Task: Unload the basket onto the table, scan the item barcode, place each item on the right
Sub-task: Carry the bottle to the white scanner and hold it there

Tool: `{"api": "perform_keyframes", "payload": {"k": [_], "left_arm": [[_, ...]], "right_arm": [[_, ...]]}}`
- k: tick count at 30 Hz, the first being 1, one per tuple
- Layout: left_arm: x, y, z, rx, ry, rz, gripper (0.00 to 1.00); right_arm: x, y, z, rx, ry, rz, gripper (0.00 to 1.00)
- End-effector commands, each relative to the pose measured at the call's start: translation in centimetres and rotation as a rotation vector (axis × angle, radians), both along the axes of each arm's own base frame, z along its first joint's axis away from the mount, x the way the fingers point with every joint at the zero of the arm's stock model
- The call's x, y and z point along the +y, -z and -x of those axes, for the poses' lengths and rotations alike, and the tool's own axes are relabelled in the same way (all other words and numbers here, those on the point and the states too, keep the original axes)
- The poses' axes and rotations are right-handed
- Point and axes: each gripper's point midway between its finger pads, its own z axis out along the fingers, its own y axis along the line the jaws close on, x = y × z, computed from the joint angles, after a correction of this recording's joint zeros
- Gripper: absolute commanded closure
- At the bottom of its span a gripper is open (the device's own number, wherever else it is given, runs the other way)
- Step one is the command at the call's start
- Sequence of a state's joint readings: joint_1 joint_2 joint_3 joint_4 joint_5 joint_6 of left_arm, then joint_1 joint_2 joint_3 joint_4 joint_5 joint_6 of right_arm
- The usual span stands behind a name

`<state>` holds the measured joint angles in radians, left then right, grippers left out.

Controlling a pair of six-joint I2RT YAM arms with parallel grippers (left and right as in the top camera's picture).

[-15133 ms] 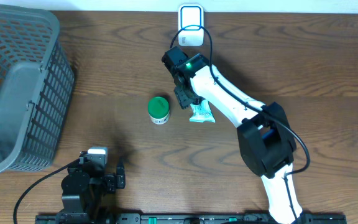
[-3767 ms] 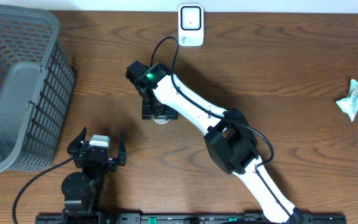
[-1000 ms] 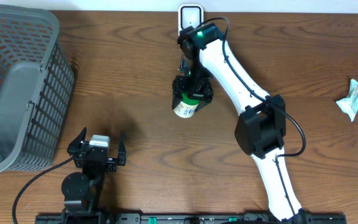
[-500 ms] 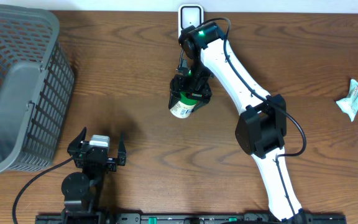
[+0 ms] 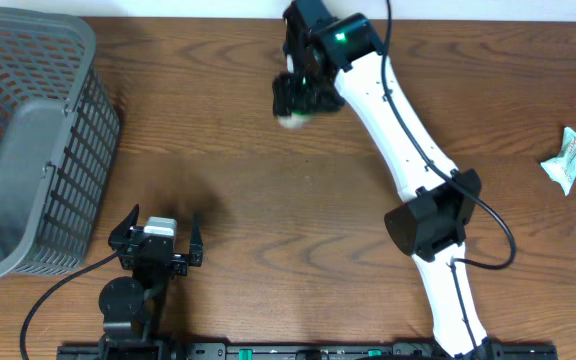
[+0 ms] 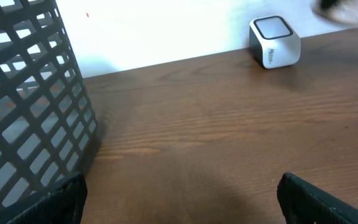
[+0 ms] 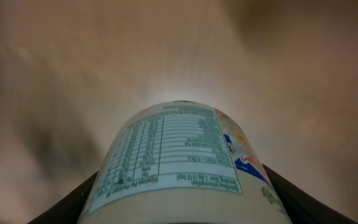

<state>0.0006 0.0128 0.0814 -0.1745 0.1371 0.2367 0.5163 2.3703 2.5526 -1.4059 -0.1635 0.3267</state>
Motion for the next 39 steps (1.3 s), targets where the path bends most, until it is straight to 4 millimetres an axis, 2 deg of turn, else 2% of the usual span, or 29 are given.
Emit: {"api": "perform_keyframes", "payload": {"k": [1, 7, 9, 11, 17, 21, 24, 30, 34, 37, 39], "left_arm": [[-0.3, 1.1, 0.0, 0.019, 0.021, -0.002, 0.02], [-0.3, 1.1, 0.0, 0.019, 0.021, -0.002, 0.02], [-0.3, 1.1, 0.0, 0.019, 0.021, -0.002, 0.02], [-0.3, 1.1, 0.0, 0.019, 0.021, -0.002, 0.02], [-0.3, 1.1, 0.0, 0.019, 0.021, -0.002, 0.02], [-0.3, 1.1, 0.0, 0.019, 0.021, -0.002, 0.02], [-0.3, 1.1, 0.0, 0.019, 0.021, -0.002, 0.02], [-0.3, 1.1, 0.0, 0.019, 0.021, -0.002, 0.02], [-0.3, 1.1, 0.0, 0.019, 0.021, -0.002, 0.02], [-0.3, 1.1, 0.0, 0.019, 0.021, -0.002, 0.02], [-0.3, 1.1, 0.0, 0.019, 0.021, -0.002, 0.02]], "right_arm": [[-1.3, -4.0, -3.2, -0.235, 0.035, 0.069, 0.63], [-1.1, -6.6, -8.4, -0.497, 0.063, 0.099, 0.63], [-1.2, -7.0, -10.1, -0.566, 0.095, 0.103, 0.63], [-1.3, -6.8, -11.5, -0.618, 0.128, 0.107, 0.63], [-2.2, -4.4, -15.4, -0.75, 0.204, 0.114, 0.62], [-1.6, -4.6, -17.8, -0.945, 0.128, 0.135, 0.62], [-1.3, -4.6, -18.6, -1.042, 0.124, 0.118, 0.56], [-1.6, -2.1, -19.9, -1.106, 0.126, 0.123, 0.54], [-1.8, -1.0, -21.3, -1.191, 0.133, 0.128, 0.45], [-2.9, -0.3, -22.1, -1.223, 0.19, 0.147, 0.43], [-3.5, 0.9, -22.4, -1.2, 0.189, 0.158, 0.43]]}}
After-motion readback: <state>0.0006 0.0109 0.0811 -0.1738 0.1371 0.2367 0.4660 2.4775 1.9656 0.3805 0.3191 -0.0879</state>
